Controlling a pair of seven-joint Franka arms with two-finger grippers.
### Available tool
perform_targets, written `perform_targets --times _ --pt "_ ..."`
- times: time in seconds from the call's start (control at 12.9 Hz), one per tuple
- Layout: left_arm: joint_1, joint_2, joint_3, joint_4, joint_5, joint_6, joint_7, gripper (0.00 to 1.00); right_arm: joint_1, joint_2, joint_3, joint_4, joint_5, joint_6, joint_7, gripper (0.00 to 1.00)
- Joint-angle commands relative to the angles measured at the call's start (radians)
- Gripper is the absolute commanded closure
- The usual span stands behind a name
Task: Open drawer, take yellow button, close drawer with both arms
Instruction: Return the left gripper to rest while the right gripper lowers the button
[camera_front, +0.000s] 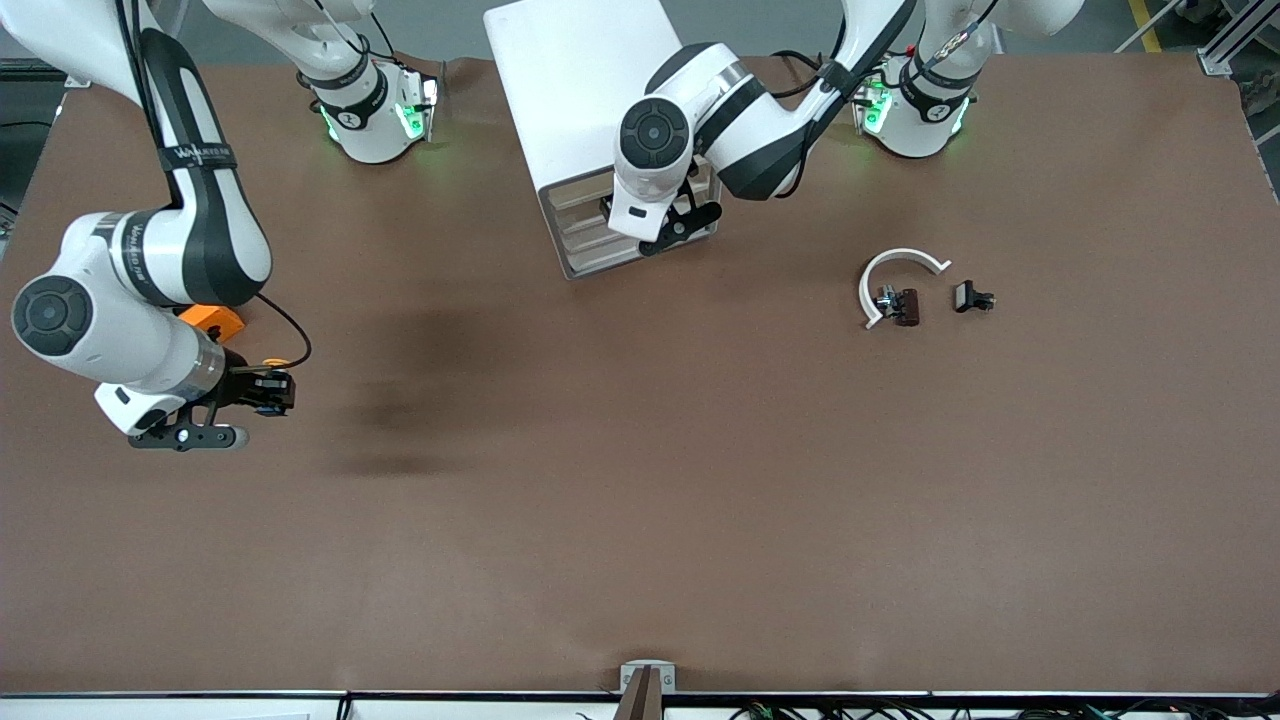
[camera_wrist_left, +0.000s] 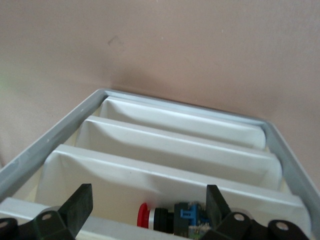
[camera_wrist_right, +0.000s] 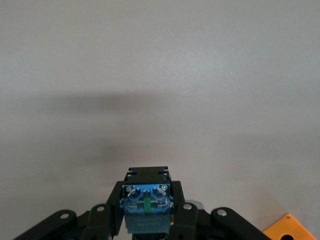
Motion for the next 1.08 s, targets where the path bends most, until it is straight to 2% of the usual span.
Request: perform_targets --times 0.0,0.54,0.7,1.01 --pt "0.102 -0.008 0.003 0.023 0.068 -0.034 0.003 0.00 -0.028 -0.012 0.011 -0.053 -0.028 0.028 -0.002 0.79" --pt "0.411 -0.022 0.003 0.108 0.301 -0.040 0.024 0.00 -0.081 0.103 0.010 -0.083 -0.059 0.073 0.004 0.78" --pt "0.487 -0.020 0.003 0.129 0.358 -0.040 0.096 0.00 -0.086 0.146 0.010 -0.083 -0.059 0.136 0.004 0.78" --pt "0.656 -0.043 0.003 0.157 0.360 -0.042 0.340 0.00 -0.091 0.206 0.010 -0.083 -0.059 0.221 0.004 0.77"
